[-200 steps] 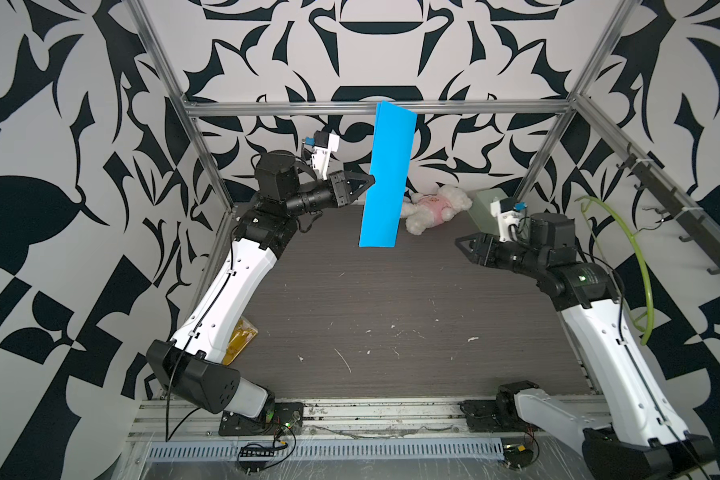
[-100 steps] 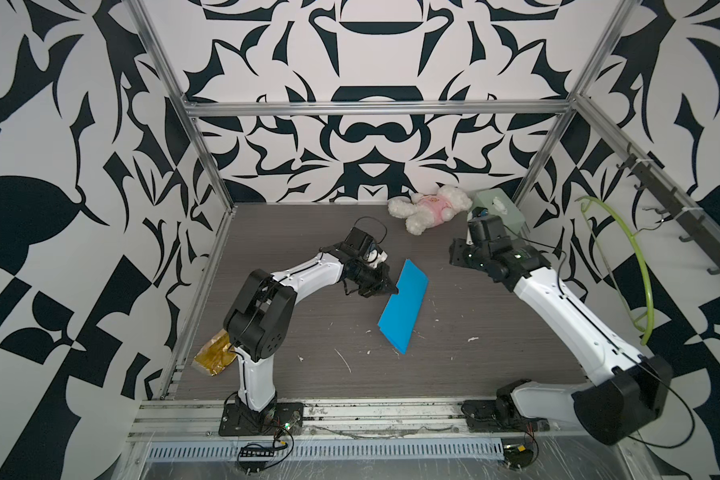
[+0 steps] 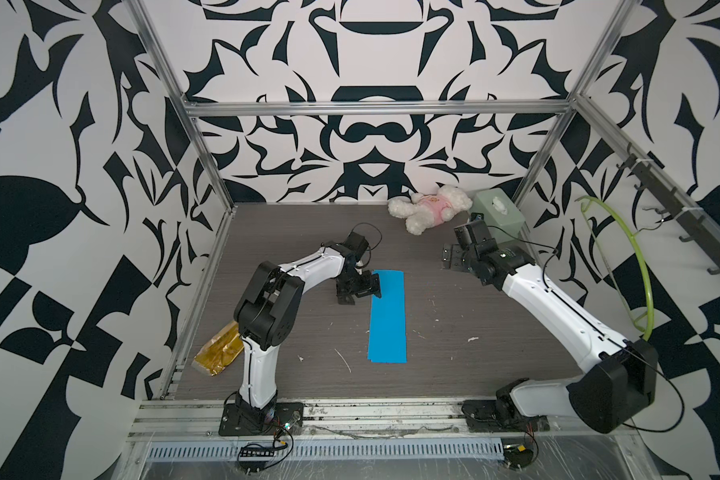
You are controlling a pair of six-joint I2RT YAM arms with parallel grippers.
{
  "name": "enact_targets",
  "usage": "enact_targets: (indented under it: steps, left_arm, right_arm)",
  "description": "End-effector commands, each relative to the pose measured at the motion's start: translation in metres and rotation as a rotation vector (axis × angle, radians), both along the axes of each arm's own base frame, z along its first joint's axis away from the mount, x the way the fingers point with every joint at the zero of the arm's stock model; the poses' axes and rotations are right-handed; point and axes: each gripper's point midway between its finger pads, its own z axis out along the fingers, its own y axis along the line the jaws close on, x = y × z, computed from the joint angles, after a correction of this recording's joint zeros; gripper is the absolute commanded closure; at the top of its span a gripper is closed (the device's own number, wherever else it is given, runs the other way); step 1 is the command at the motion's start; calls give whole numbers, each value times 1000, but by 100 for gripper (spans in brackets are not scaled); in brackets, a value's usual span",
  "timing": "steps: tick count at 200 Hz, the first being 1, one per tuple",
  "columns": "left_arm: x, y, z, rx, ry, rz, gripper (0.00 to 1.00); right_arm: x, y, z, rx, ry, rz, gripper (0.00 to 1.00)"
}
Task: Fold the rectangular paper in half along the long edge
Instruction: Place the paper at the center of the board, then reset both arms
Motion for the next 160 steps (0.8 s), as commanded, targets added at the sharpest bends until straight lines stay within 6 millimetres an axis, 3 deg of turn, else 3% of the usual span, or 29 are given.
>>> enact_targets:
  steps: [1, 35, 52, 69, 81, 110, 136, 160]
  left_arm:
    - [16, 32, 30, 116, -184, 35, 1]
    - [26, 61, 89, 125, -467, 106, 0]
    - [25, 101, 127, 192, -669, 229, 1]
    - [15, 158, 163, 296, -862, 428, 1]
    - [12, 172, 174, 285, -973, 434, 1]
    - [11, 169, 179, 343, -1278, 172, 1]
    - [7, 220, 154, 475, -1230, 282, 1]
    - [7, 264, 121, 527, -1123, 353, 1]
  right_arm:
    - [-7, -24, 30, -61, -123, -87, 1]
    - [-21, -61, 41, -196, -181, -256, 1]
    - [-22, -66, 40, -266, -194, -230, 1]
    - [-12, -55, 37, -295, -200, -97, 1]
    - [-8, -48, 39, -315, -198, -31, 1]
    - [-13, -63, 50, -338, -250, -79, 1]
    - [-38, -87, 71, -340, -365, -205, 1]
    - [-48, -86, 78, -294, -500, -163, 1]
